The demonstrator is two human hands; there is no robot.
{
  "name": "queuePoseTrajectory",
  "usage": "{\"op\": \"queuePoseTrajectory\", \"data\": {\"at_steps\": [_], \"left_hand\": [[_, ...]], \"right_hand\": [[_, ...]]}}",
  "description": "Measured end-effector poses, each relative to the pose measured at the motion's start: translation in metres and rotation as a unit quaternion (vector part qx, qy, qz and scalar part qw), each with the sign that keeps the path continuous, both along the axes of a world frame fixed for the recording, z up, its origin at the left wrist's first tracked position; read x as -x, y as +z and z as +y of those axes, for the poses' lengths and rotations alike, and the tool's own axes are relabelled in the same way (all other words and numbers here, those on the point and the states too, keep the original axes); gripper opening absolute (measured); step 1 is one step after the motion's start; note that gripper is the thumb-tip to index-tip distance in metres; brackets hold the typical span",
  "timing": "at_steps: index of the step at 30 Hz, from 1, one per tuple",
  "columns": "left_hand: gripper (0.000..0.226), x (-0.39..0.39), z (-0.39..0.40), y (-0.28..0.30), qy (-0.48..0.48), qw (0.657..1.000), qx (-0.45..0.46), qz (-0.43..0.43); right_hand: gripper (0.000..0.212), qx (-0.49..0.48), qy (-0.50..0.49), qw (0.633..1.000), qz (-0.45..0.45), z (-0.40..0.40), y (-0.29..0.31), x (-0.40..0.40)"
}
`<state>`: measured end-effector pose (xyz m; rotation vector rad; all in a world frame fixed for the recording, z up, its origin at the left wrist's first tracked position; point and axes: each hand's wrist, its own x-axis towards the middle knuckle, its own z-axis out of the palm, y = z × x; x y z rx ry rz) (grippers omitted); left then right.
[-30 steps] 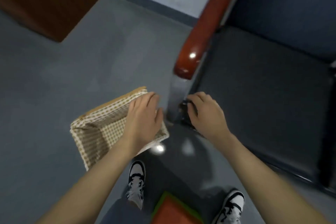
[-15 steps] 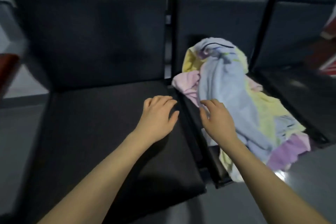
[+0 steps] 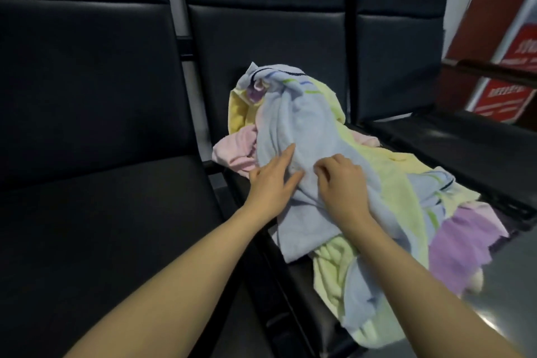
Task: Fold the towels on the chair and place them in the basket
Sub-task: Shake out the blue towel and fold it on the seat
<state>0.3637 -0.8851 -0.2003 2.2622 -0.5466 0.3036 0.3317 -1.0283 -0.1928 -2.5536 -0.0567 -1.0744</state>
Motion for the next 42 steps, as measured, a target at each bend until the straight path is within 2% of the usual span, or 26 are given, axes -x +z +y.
{"op": "queuePoseTrajectory", "data": {"at_steps": [3,5,8,10,15,18,21,24,26,29,31,34,38,40,42], "left_hand": [[0.037,0.003,-0.008,-0.001,0.022,0.991,0.131,-0.014],[0.026,0.009,-0.002,0.006,0.048,0.983,0.167,-0.055],[0.02,0.027,0.026,0.025,0.038,0.975,0.149,-0.162],[0.026,0.044,0.052,0.039,0.02,0.965,0.112,-0.235],[0.03,0.105,0.121,0.061,0.059,0.947,0.034,-0.314],[0.027,0.148,0.165,0.057,0.108,0.953,0.047,-0.28],[0.011,0.192,0.203,0.05,0.106,0.968,0.107,-0.2],[0.011,0.226,0.235,0.043,0.121,0.969,0.16,-0.144],[0.01,0.242,0.255,0.038,0.149,0.965,0.153,-0.149],[0.008,0.257,0.283,0.024,0.175,0.968,0.088,-0.156],[0.016,0.26,0.295,0.015,0.198,0.973,0.056,-0.106],[0.036,0.261,0.291,0.004,0.254,0.967,-0.012,0.021],[0.044,0.253,0.271,-0.012,0.322,0.935,-0.133,0.069],[0.049,0.252,0.267,-0.02,0.336,0.925,-0.156,0.084],[0.044,0.254,0.267,-0.024,0.336,0.928,-0.147,0.061]], "right_hand": [[0.016,-0.031,0.076,0.995,-0.06,0.002,0.002,0.011],[0.023,-0.048,0.119,0.987,-0.1,0.006,0.007,0.022],[0.025,-0.055,0.145,0.979,-0.134,0.015,0.018,0.04],[0.028,-0.045,0.155,0.976,-0.143,0.026,0.028,0.053],[0.026,-0.005,0.196,0.968,-0.154,0.073,0.049,0.096],[0.019,0.008,0.239,0.962,-0.134,0.111,0.051,0.123],[0.017,-0.032,0.315,0.947,-0.049,0.149,0.043,0.146],[0.015,-0.066,0.365,0.928,0.027,0.184,0.033,0.172],[0.011,-0.079,0.393,0.915,0.036,0.206,0.027,0.186],[0.008,-0.139,0.409,0.896,0.1,0.227,0.019,0.196],[0.008,-0.167,0.366,0.906,0.133,0.23,0.009,0.191],[0.011,-0.165,0.232,0.941,0.184,0.22,-0.011,0.178],[0.026,-0.133,0.141,0.956,0.219,0.205,-0.031,0.173],[0.035,-0.119,0.132,0.957,0.228,0.204,-0.033,0.174],[0.033,-0.107,0.132,0.955,0.244,0.206,-0.035,0.174]]}}
